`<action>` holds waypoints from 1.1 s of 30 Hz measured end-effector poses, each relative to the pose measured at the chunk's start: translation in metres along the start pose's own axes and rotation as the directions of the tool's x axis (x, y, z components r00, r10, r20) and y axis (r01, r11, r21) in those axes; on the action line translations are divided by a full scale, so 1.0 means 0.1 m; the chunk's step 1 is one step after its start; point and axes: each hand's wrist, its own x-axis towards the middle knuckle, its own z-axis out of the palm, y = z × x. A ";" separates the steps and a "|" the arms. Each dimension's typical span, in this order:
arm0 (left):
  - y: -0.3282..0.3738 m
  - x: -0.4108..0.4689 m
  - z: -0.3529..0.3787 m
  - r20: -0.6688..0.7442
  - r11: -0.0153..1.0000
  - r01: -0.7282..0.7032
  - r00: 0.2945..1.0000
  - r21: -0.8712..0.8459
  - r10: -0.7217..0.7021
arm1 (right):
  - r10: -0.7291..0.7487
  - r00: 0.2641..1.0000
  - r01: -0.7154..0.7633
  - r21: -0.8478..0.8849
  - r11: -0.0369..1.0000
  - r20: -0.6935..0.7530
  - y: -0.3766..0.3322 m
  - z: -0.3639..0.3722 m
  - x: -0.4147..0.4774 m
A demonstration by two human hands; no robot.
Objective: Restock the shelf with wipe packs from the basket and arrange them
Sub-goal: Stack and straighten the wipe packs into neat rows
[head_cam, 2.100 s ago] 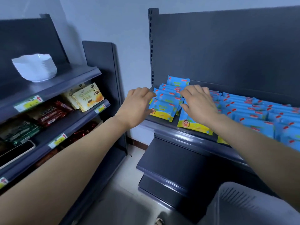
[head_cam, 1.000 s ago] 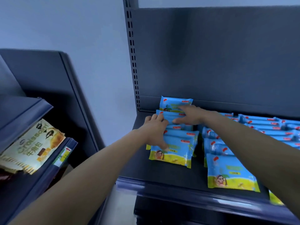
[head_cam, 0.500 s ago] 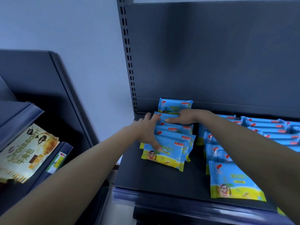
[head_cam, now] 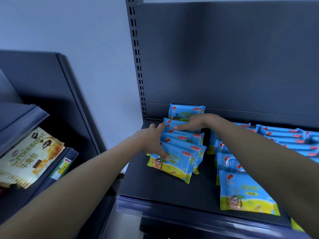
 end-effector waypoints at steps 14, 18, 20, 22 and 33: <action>0.03 -0.04 0.10 -0.129 0.999 0.025 0.991 0.021 -0.022 | -0.086 0.973 0.094 0.025 0.995 -0.216 0.11 -0.08 0.00; 0.08 0.04 0.14 -0.271 0.999 0.021 0.962 -0.025 -0.027 | -0.137 0.935 0.165 0.061 0.984 -0.326 0.15 -0.20 -0.11; 0.12 0.09 0.16 -0.343 0.998 0.027 0.938 -0.051 -0.043 | -0.151 0.917 0.194 0.081 0.978 -0.370 0.16 -0.23 -0.13; 0.16 0.15 0.18 -0.408 0.997 0.033 0.911 -0.065 -0.056 | -0.134 0.911 0.202 0.140 0.969 -0.390 0.18 -0.22 -0.15; 0.23 0.36 0.15 -0.410 0.967 -0.014 0.907 -0.255 -0.095 | 0.107 0.917 0.107 0.494 0.863 -0.385 0.25 -0.11 -0.13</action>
